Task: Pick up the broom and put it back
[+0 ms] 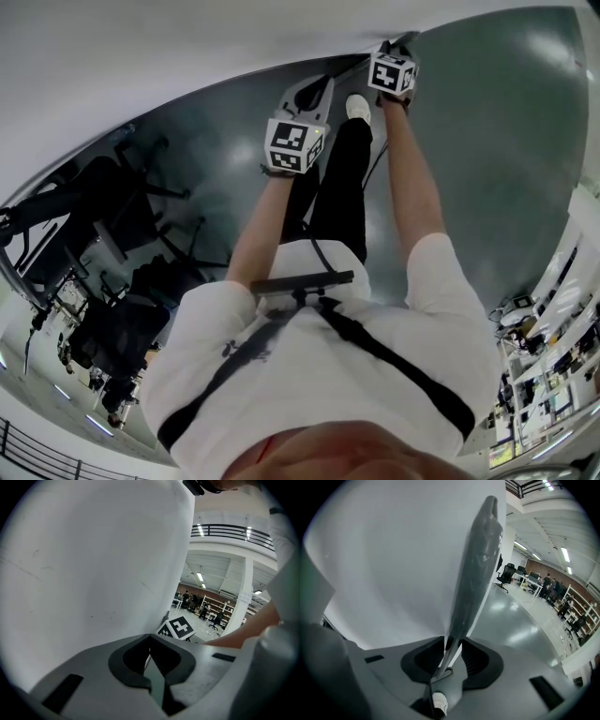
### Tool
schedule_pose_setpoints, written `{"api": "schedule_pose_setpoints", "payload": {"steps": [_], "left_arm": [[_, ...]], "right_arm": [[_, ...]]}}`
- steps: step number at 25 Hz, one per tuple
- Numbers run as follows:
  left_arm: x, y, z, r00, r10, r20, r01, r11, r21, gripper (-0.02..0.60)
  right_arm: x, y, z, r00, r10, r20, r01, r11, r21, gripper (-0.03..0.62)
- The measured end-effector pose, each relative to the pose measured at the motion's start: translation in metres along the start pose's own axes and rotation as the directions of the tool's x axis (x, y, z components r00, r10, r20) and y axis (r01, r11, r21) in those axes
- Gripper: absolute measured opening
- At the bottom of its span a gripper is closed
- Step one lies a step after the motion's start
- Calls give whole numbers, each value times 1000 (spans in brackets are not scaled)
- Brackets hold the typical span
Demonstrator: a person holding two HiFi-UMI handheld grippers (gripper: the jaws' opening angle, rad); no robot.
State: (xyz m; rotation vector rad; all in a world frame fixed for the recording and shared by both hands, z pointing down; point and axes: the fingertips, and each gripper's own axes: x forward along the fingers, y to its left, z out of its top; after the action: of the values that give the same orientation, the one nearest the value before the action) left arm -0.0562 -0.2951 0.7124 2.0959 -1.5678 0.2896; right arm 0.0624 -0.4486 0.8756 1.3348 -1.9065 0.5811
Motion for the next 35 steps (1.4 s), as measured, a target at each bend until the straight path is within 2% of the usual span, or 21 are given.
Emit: {"api": "schedule_pose_setpoints", "payload": {"steps": [6, 7, 9, 25, 32, 34, 35], "left_arm": [[2, 5, 1, 1000, 5, -7, -5, 1000, -8, 12], [2, 5, 2, 1000, 3, -7, -3, 1000, -9, 11], [1, 6, 2, 1000, 1, -7, -1, 1000, -10, 12], [0, -1, -17, 1000, -9, -25, 9, 1000, -18, 11], [1, -3, -23, 999, -9, -33, 8, 1000, -29, 11], [1, -4, -27, 999, -9, -35, 8, 999, -32, 12], [0, -4, -28, 999, -9, -35, 8, 999, -33, 12]], "right_arm": [[-3, -5, 10, 999, 24, 31, -23, 1000, -20, 103], [-3, -5, 11, 999, 26, 26, -25, 999, -21, 145], [-3, -5, 12, 999, 37, 20, -36, 999, -14, 161], [-8, -7, 1, 994, 104, 45, -105, 994, 15, 161], [-13, 3, -9, 990, 136, 35, -135, 991, -20, 158], [-13, 3, -12, 991, 127, 36, -127, 992, -6, 100], [-13, 3, -12, 991, 124, 39, -124, 992, 1, 97]]}}
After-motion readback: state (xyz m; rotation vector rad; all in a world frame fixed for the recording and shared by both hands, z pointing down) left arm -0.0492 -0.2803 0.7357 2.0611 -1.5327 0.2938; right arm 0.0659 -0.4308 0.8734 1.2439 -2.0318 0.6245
